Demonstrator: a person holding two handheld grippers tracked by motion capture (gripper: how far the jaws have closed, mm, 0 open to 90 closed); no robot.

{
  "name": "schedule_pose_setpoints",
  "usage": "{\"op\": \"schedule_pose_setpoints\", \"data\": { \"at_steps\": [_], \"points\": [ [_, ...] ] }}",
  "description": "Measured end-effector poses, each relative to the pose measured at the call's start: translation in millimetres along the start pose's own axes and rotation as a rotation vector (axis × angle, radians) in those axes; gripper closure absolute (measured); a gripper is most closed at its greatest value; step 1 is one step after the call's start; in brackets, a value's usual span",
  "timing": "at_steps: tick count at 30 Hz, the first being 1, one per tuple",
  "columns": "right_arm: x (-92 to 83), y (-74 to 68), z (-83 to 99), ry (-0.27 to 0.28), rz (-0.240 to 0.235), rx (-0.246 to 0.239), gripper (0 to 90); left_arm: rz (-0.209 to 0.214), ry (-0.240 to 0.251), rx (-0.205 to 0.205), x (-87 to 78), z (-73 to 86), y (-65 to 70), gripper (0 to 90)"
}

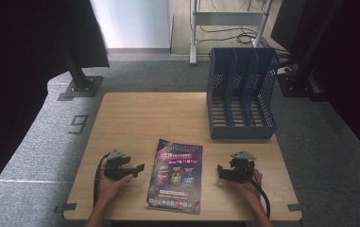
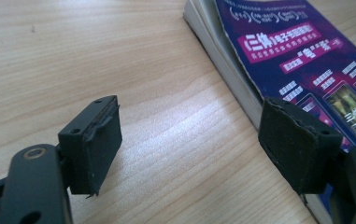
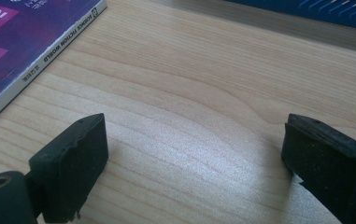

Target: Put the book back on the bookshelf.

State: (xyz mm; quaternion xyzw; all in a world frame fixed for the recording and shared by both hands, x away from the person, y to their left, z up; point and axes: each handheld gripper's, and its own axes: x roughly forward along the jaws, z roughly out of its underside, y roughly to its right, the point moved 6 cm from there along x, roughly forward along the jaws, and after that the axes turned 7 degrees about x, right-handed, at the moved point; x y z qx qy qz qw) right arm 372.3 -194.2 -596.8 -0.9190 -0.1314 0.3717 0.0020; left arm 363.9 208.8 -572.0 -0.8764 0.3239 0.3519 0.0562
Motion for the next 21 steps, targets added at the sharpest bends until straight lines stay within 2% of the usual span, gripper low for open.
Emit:
{"op": "schedule_pose_setpoints", "data": {
  "at_steps": [9,16,21],
  "points": [
    [0.0,0.3,-1.5,0.013,0.021,0.021,12.7,0.017,0.009,0.0,2.1,-1.0,4.4,21.4],
    [-1.0,-2.1,-2.5,0.017,-0.002,0.005,18.1,0.014,0.006,-0.012,2.9,-0.1,2.4,21.5],
    [-6.0,-0.5,-8.3,0.046,-0.029,0.038,19.4,0.016,-0.006,-0.014,3.4,1.9,0.9,21.9]
  ]
}}
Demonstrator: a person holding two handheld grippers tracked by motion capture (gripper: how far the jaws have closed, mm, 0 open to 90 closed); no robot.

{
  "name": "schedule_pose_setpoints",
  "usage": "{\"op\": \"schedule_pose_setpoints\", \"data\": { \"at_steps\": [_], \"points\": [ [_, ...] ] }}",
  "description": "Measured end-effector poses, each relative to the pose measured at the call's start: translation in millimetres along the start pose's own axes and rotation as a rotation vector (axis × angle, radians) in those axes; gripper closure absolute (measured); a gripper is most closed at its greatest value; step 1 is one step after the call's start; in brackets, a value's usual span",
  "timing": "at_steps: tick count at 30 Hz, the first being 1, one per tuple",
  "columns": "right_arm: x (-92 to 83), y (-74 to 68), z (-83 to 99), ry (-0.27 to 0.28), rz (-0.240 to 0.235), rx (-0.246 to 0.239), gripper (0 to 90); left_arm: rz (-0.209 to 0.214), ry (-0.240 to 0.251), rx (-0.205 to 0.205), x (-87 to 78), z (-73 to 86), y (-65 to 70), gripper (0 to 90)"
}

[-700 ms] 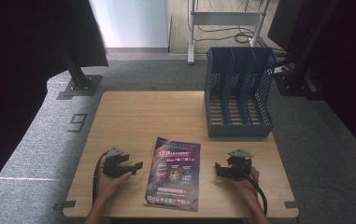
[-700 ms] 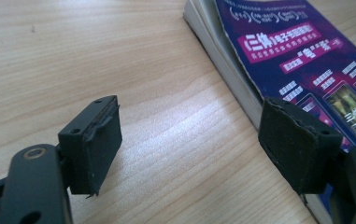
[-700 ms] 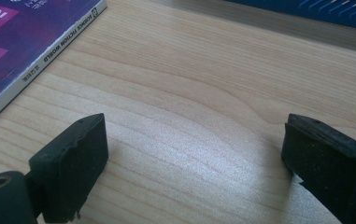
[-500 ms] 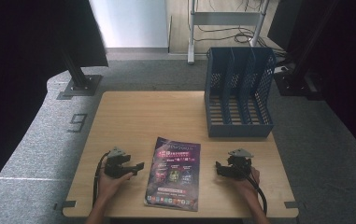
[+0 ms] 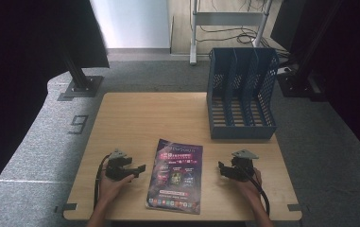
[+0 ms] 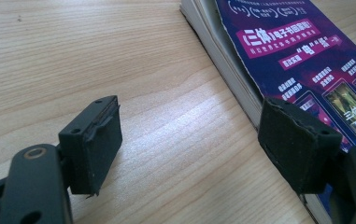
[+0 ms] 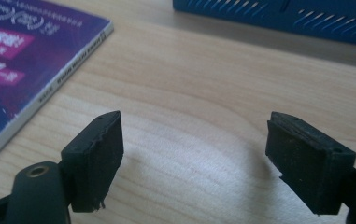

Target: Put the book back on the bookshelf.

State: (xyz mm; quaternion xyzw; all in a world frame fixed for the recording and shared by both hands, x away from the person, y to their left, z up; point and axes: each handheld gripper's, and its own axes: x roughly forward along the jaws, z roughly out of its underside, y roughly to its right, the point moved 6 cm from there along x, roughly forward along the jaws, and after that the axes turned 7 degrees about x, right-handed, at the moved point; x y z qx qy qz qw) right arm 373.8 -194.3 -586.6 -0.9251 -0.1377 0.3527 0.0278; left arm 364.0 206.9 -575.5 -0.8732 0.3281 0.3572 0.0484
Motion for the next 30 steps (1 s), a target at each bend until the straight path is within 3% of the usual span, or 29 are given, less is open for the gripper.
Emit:
{"op": "schedule_pose_setpoints", "data": {
  "at_steps": [13,30],
  "points": [
    [-11.5,-7.3,-13.5,0.055,-0.038,0.009,24.5,-0.001,0.015,-0.015,-1.3,-1.1,-0.7,22.3],
    [-15.3,-49.2,-34.7,0.091,-0.108,-0.049,26.8,0.012,0.004,-0.001,2.8,-1.6,4.9,23.4]
  ]
}}
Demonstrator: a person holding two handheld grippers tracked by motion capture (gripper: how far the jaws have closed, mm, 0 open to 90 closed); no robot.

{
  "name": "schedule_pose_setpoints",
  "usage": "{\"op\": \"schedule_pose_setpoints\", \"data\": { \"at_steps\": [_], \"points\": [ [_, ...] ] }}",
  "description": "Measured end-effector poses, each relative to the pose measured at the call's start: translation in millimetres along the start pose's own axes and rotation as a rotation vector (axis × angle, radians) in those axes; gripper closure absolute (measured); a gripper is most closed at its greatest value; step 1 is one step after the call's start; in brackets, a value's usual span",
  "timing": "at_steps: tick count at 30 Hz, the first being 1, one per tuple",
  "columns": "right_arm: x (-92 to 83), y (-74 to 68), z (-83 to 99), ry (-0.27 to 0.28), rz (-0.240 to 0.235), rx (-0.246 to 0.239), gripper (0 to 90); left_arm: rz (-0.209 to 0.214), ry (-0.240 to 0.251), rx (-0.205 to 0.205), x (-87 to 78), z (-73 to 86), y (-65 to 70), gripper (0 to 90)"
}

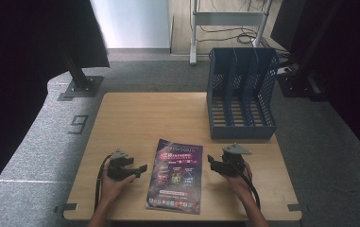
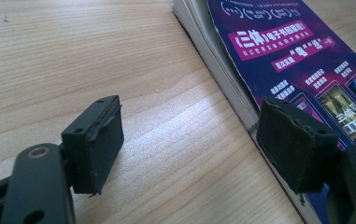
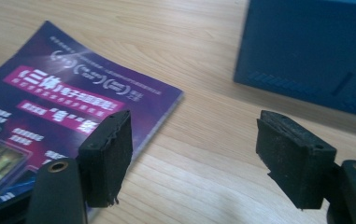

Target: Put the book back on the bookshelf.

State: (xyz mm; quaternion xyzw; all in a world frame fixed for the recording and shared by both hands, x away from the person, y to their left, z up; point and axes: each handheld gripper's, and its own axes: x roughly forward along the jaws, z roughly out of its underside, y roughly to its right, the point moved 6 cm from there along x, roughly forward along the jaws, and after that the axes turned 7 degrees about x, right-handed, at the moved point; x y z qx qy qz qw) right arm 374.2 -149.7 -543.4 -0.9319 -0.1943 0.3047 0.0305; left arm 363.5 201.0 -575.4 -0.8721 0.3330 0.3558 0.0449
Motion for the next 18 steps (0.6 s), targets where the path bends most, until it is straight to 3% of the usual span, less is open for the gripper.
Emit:
{"op": "schedule_pose_setpoints", "data": {
  "at_steps": [4,5,18],
  "points": [
    [3.1,-12.7,-2.9,-0.009,-0.022,-0.031,26.8,-0.005,-0.011,0.001,0.7,0.5,-0.2,23.9],
    [6.6,-21.2,-5.2,-0.013,-0.033,-0.047,26.8,-0.005,-0.011,0.0,0.6,0.4,-0.3,23.9],
    [30.3,-59.8,-17.6,-0.024,-0.091,-0.075,26.8,-0.005,-0.015,-0.008,0.5,0.9,-1.9,24.3]
  ]
}}
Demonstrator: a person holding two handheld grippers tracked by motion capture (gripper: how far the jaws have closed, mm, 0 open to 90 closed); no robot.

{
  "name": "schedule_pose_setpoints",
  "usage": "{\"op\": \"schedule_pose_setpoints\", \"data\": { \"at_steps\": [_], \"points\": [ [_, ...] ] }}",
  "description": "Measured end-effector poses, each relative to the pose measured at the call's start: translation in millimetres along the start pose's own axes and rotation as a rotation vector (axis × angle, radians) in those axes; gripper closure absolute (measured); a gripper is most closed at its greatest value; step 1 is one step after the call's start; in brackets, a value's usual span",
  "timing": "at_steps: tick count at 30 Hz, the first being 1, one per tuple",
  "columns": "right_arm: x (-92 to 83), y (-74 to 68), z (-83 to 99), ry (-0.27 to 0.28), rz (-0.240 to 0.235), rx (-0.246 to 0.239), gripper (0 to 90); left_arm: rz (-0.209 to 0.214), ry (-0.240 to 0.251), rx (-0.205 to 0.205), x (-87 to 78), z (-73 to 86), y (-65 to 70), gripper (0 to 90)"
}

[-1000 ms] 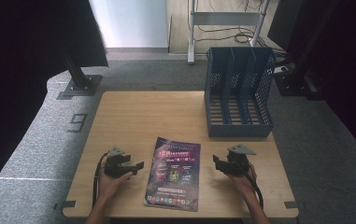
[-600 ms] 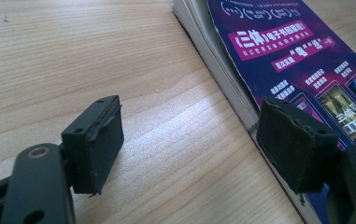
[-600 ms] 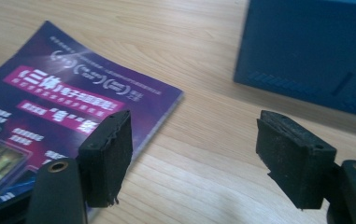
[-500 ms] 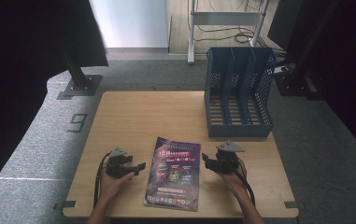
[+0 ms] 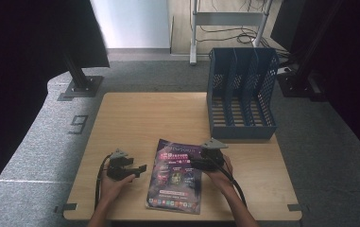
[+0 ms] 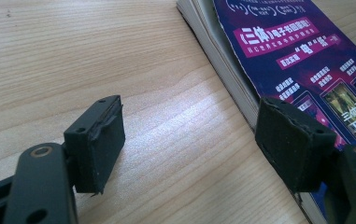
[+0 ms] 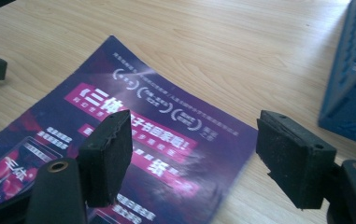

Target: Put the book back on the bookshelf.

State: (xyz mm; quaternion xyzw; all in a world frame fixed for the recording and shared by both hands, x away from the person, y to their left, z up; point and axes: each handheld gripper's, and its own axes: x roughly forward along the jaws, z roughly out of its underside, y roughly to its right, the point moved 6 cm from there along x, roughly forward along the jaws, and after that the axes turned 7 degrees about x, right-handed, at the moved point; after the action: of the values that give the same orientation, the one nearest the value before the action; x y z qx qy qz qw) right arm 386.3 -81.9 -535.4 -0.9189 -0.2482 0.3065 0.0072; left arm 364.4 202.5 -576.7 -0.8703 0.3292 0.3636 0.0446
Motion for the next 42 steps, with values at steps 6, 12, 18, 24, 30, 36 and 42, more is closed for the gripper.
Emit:
{"op": "schedule_pose_setpoints", "data": {
  "at_steps": [6,12,18,24,30,36,42],
  "points": [
    [8.3,-4.2,7.5,-0.023,-0.008,0.006,26.9,-0.001,0.003,0.001,-0.2,-0.3,0.8,24.4],
    [22.3,-3.7,23.3,-0.076,0.004,0.003,26.5,0.004,-0.015,0.008,3.9,1.4,3.3,24.6],
    [28.6,-0.8,33.1,-0.117,0.022,0.004,25.6,0.004,-0.012,0.009,3.1,0.7,3.9,24.6],
    [30.1,-1.0,37.7,-0.141,0.039,-0.01,24.3,0.012,-0.007,0.01,1.8,-0.4,4.8,24.8],
    [31.7,2.5,39.0,-0.155,0.047,0.019,19.7,0.011,-0.011,0.011,2.6,-0.3,5.6,24.7],
    [32.5,5.6,39.7,-0.162,0.052,0.041,16.5,0.01,-0.014,0.014,3.4,-0.2,6.2,24.7],
    [33.0,6.0,40.5,-0.163,0.022,0.051,19.4,0.009,-0.016,0.017,4.2,-0.8,7.5,24.6]
  ]
}}
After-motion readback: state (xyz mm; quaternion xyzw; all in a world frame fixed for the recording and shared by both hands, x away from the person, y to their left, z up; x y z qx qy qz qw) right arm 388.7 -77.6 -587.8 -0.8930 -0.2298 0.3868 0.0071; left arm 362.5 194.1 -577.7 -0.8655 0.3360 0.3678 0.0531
